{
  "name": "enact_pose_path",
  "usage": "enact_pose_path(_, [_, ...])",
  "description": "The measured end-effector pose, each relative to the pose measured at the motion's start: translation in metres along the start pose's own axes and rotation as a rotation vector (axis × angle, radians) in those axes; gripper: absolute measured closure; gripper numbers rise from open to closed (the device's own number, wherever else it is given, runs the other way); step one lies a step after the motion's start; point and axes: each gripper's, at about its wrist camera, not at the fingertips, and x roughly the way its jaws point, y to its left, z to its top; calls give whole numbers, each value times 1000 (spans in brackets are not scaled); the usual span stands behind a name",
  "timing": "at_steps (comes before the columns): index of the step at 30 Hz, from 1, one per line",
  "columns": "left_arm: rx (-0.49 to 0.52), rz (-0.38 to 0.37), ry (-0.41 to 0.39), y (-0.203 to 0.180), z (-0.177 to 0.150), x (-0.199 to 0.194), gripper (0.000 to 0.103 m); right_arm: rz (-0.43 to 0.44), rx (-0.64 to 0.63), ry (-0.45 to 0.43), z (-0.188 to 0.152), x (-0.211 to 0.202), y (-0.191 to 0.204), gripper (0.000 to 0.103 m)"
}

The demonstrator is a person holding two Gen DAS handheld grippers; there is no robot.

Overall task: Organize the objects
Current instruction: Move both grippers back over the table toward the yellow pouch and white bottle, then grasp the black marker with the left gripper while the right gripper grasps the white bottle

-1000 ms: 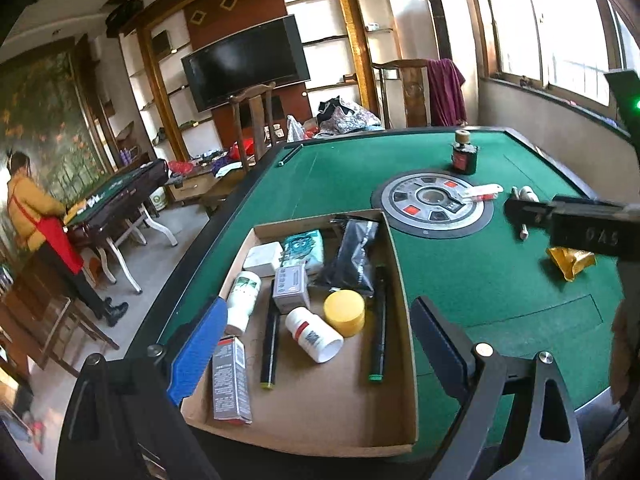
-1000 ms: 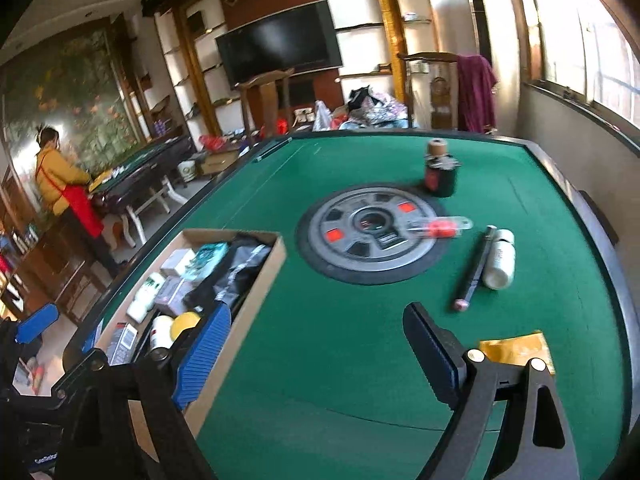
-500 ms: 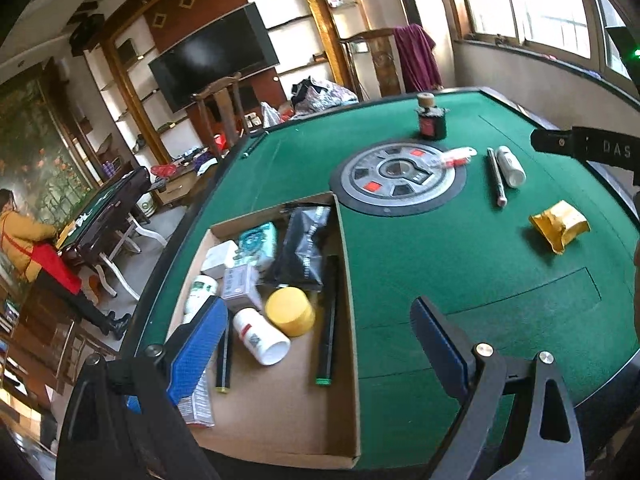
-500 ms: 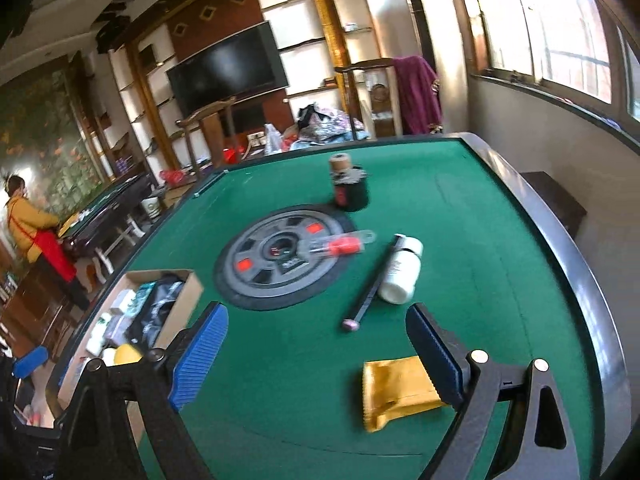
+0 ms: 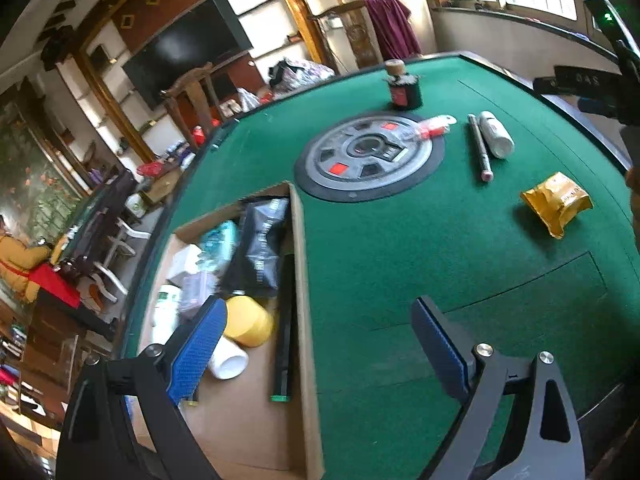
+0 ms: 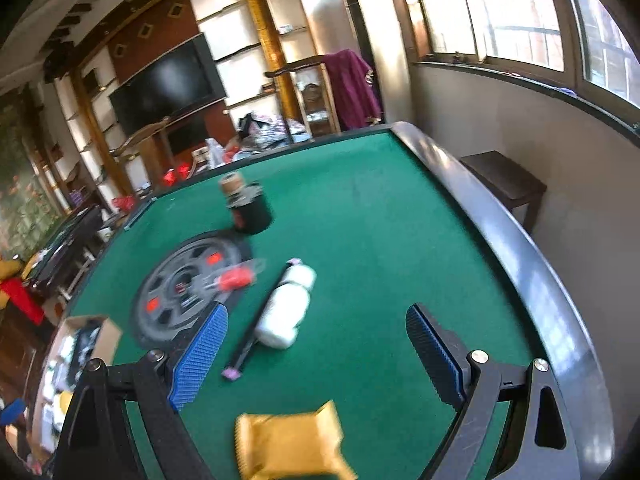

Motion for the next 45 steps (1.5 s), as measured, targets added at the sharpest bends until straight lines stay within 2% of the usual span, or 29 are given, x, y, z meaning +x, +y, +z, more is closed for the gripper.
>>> enact_pose_path(5, [-83, -189, 37, -6, 25, 22, 11, -70, 54, -16, 7, 19, -38, 9])
enact_pose_path(7, [-92, -230, 25, -15, 40, 31, 11, -100, 92, 14, 4, 27, -53, 9])
enact_pose_path(8, [-87, -251, 16, -24, 50, 38, 11, -91, 138, 52, 3, 33, -64, 9])
enact_pose_path(11, [-52, -298, -35, -51, 74, 54, 11, -73, 237, 86, 1, 38, -84, 9])
enact_pose_path(16, [75, -317, -109, -98, 101, 83, 11, -72, 297, 123, -2, 43, -99, 9])
enact_pose_path(19, [159, -295, -90, -124, 111, 103, 11, -74, 300, 138, -2, 44, -99, 9])
enact_pose_path(21, [177, -275, -89, -129, 114, 112, 11, -75, 298, 138, -2, 45, -97, 9])
enact_pose_path(23, [171, -289, -70, -132, 118, 122, 16, -83, 291, 137, -1, 46, -95, 9])
enact_pose_path(24, [166, -302, -54, -134, 120, 127, 26, -84, 290, 137, 0, 47, -95, 9])
enact_pose_path(25, [166, -320, -28, -137, 121, 133, 46, -86, 288, 137, 0, 48, -93, 9])
enact_pose_path(26, [158, -345, -30, -136, 120, 132, 55, -92, 283, 138, 0, 48, -93, 9])
enact_pose_path(27, [158, -342, -22, -137, 121, 132, 77, -96, 279, 140, 1, 49, -92, 9])
enact_pose_path(28, [161, -346, -21, -137, 121, 132, 87, -98, 276, 140, 1, 50, -91, 9])
enact_pose_path(29, [165, -352, -16, -139, 119, 130, 89, -102, 273, 142, 1, 50, -91, 9])
enact_pose_path(34, [167, -374, -3, -126, 98, 116, 89, -120, 265, 147, -1, 51, -91, 9])
enact_pose_path(39, [105, -387, 57, -97, 63, 98, 87, -113, 270, 164, -3, 56, -90, 9])
enact_pose_path(41, [88, -395, 63, -94, 59, 95, 73, -112, 264, 169, -3, 57, -88, 9])
enact_pose_path(42, [93, -383, 59, -96, 59, 96, 60, -111, 259, 171, -3, 57, -86, 9])
enact_pose_path(43, [97, -368, 53, -99, 61, 97, 54, -111, 251, 172, -3, 57, -85, 9])
enact_pose_path(45, [97, -362, 44, -105, 68, 100, 53, -112, 236, 170, -4, 57, -81, 9])
